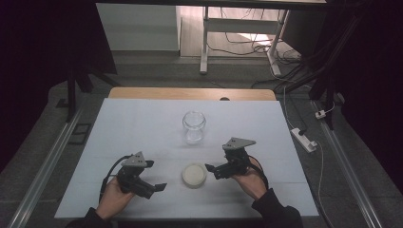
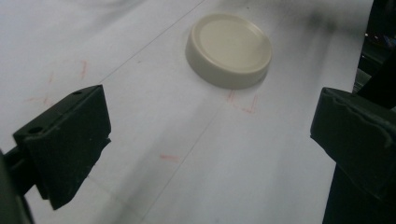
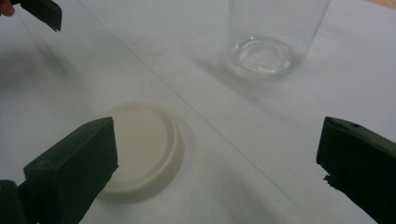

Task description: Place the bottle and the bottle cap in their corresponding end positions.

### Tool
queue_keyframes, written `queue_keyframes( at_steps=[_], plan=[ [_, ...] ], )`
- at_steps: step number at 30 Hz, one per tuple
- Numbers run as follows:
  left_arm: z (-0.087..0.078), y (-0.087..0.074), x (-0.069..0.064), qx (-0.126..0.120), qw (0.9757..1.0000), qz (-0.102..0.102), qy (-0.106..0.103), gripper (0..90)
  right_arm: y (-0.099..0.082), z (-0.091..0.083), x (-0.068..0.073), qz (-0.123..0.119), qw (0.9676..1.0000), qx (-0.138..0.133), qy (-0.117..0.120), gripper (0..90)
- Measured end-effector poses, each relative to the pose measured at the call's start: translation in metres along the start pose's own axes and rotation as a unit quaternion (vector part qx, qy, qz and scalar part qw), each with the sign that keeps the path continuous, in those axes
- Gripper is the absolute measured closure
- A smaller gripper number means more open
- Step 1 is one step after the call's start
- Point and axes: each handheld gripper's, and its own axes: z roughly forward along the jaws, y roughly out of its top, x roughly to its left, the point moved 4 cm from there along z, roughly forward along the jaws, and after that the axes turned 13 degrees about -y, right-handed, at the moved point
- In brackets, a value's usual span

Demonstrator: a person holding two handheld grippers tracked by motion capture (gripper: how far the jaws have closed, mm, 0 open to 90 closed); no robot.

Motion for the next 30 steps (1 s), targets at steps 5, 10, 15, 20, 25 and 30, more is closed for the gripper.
queue_keyframes(
  at_steps=[5, 10, 15, 20, 25, 30],
  plan=[
    [-0.01, -0.01, 0.0, -0.007, 0.9998, -0.011, 0.013, 0.0, -0.015, -0.013, -0.002, 0.008, 0.9999, 0.005, -0.005, 0.0],
    [-0.02, -0.02, 0.0, -0.011, 0.9995, -0.021, 0.021, 0.0, -0.026, -0.026, -0.004, 0.006, 0.9998, 0.006, -0.017, 0.0],
    [-0.029, -0.029, -0.001, -0.014, 0.9991, -0.029, 0.028, 0.0, -0.04, -0.039, -0.008, 0.012, 0.9995, 0.012, -0.028, 0.0],
    [-0.038, -0.04, -0.004, -0.019, 0.9983, -0.04, 0.037, 0.0, -0.053, -0.051, -0.014, 0.021, 0.9988, 0.019, -0.04, 0.0],
    [-0.049, -0.052, -0.004, -0.021, 0.997, -0.054, 0.051, 0.0, -0.066, -0.065, -0.02, 0.035, 0.9976, 0.027, -0.052, 0.0],
    [-0.058, -0.063, -0.004, -0.016, 0.9948, -0.071, 0.071, 0.0, -0.08, -0.079, -0.024, 0.042, 0.9956, 0.044, -0.072, 0.0]
  ],
)
